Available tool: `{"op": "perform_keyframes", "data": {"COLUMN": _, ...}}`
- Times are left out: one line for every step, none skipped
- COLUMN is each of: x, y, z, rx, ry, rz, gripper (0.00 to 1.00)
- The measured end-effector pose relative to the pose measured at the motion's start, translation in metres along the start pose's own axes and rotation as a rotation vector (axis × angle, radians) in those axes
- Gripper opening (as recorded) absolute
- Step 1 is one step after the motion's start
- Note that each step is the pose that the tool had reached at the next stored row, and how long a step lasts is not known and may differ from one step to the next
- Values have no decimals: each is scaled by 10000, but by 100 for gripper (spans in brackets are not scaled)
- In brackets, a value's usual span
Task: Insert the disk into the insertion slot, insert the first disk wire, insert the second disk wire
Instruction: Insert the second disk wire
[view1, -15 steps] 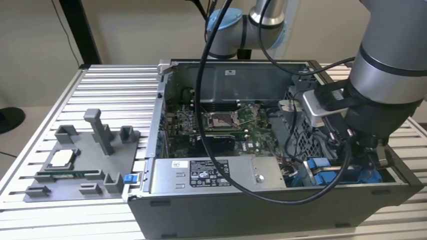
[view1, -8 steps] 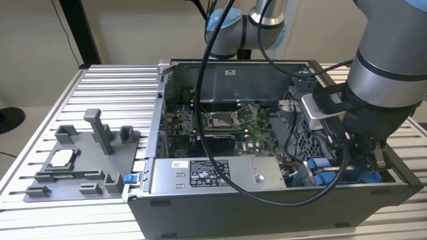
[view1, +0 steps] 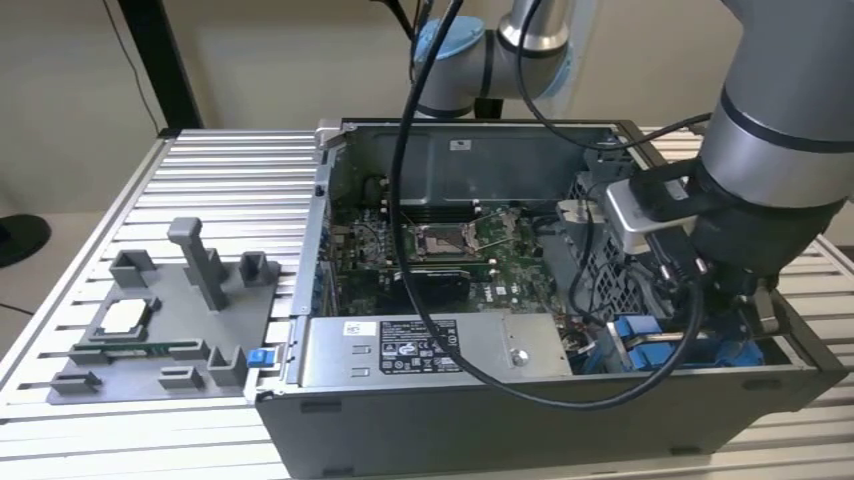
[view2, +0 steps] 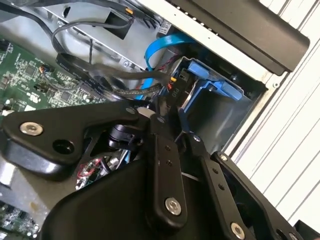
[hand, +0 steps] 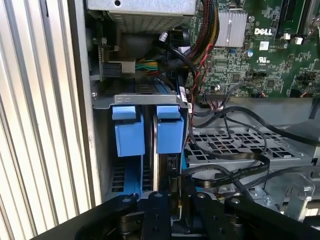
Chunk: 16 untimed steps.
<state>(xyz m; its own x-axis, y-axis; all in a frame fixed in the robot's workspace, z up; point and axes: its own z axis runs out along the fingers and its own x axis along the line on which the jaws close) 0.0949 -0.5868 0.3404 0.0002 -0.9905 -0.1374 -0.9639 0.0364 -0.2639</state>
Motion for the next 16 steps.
{"op": "perform_keyframes", "data": {"x": -6, "y": -11, "z": -42, "rx": -1, "ry": -7, "rz": 2, "gripper": 100}}
{"op": "perform_keyframes", "data": {"x": -12, "y": -23, "z": -85, "rx": -1, "ry": -5, "rz": 2, "gripper": 100}}
{"op": "perform_keyframes", "data": {"x": -19, "y": -36, "z": -130, "rx": -2, "ry": 0, "rz": 1, "gripper": 100}}
{"op": "perform_keyframes", "data": {"x": -25, "y": -47, "z": -174, "rx": -3, "ry": -1, "rz": 2, "gripper": 100}}
{"op": "perform_keyframes", "data": {"x": -31, "y": -60, "z": -220, "rx": -3, "ry": -2, "rz": 2, "gripper": 100}}
{"op": "perform_keyframes", "data": {"x": -37, "y": -71, "z": -261, "rx": -4, "ry": 1, "rz": 2, "gripper": 100}}
{"op": "perform_keyframes", "data": {"x": -44, "y": -83, "z": -303, "rx": -5, "ry": -1, "rz": 2, "gripper": 100}}
{"op": "perform_keyframes", "data": {"x": -50, "y": -95, "z": -348, "rx": -5, "ry": 0, "rz": 2, "gripper": 100}}
{"op": "perform_keyframes", "data": {"x": -56, "y": -107, "z": -389, "rx": -5, "ry": -1, "rz": 2, "gripper": 100}}
{"op": "perform_keyframes", "data": {"x": -60, "y": -114, "z": -413, "rx": -6, "ry": 0, "rz": 1, "gripper": 100}}
{"op": "perform_keyframes", "data": {"x": -60, "y": -114, "z": -414, "rx": -6, "ry": -1, "rz": 1, "gripper": 100}}
{"op": "perform_keyframes", "data": {"x": -60, "y": -114, "z": -414, "rx": -5, "ry": -2, "rz": 2, "gripper": 100}}
{"op": "perform_keyframes", "data": {"x": -60, "y": -114, "z": -414, "rx": -5, "ry": -3, "rz": 2, "gripper": 100}}
{"op": "perform_keyframes", "data": {"x": -60, "y": -114, "z": -414, "rx": -5, "ry": -2, "rz": 2, "gripper": 100}}
{"op": "perform_keyframes", "data": {"x": -60, "y": -114, "z": -414, "rx": -5, "ry": -2, "rz": 2, "gripper": 100}}
{"op": "perform_keyframes", "data": {"x": -59, "y": -114, "z": -415, "rx": -5, "ry": -1, "rz": 1, "gripper": 100}}
